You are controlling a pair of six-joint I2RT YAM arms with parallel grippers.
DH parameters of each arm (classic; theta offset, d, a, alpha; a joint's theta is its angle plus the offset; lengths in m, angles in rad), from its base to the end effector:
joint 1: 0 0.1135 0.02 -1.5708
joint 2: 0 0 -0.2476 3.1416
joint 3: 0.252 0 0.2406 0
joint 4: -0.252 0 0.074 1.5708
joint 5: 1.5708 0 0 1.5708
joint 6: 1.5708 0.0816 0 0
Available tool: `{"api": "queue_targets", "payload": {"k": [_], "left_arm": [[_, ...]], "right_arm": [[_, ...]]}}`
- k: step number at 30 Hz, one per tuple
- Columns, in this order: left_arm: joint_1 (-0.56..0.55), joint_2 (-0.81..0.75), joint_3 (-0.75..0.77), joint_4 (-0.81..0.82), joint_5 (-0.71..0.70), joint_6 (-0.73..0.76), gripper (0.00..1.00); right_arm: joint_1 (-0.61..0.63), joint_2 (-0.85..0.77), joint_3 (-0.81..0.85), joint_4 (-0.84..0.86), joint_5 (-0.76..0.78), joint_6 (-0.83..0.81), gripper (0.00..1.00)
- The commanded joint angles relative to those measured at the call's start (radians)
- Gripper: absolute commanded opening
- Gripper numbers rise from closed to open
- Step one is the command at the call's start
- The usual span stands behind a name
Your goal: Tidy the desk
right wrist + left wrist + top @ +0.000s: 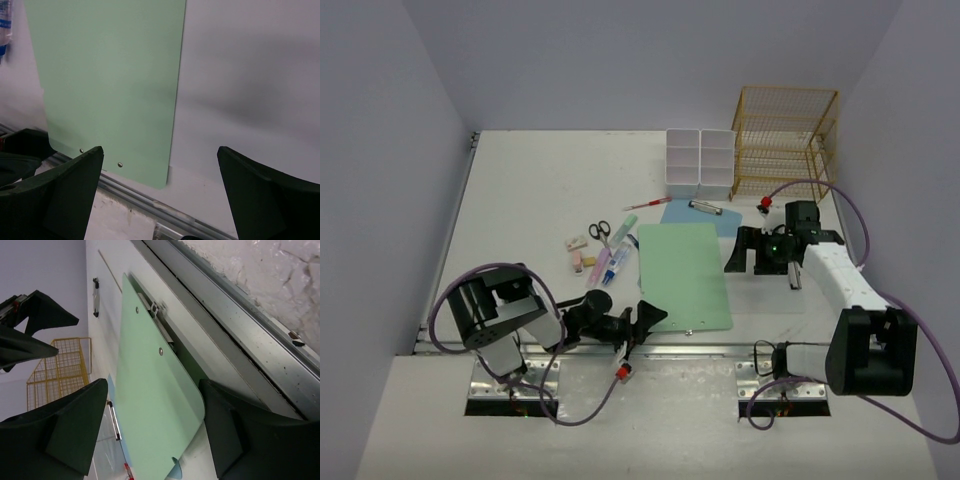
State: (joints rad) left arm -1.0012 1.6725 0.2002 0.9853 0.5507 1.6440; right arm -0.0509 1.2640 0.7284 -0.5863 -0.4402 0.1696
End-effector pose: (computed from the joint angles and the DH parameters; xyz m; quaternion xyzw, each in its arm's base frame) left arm 0.1013 -0.2374 0.0667 0.8336 0.0666 -0.0642 0.5445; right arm 0.2418 0.0225 0.1490 0.0564 0.9510 0.2254 0.2042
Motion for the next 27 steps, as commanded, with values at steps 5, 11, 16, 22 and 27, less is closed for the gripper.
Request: {"api": "queue_targets", "payload": {"k": [5,11,16,22,27], "left_arm": [[-0.101,0.135,0.011,0.02,-0.199,-0.228,0.52],[-0.129,0.168,-0.002,0.123,-0.293,-0.275,0.3],[-0.159,0.12,-0.041,0.177,-0.342,-0.288,0.16],[-0.211,-0.031,-0.05,0.16,-0.434,-0.35,0.03],[-0.233,-0.22,-0.009,0.0,-0.474,-0.432,0.0]], "right_arm": [[-0.004,0.01,0.029,0.004,-0.021,0.011,0.97],[-0.004,0.013,0.037,0.001,-0.028,0.008,0.97],[-0.005,-0.03,0.034,0.02,-0.055,0.011,0.96],[-0.004,-0.15,0.109,0.072,-0.06,-0.058,0.99],[-0.004,-0.247,0.218,0.12,-0.052,-0.231,0.99]]}}
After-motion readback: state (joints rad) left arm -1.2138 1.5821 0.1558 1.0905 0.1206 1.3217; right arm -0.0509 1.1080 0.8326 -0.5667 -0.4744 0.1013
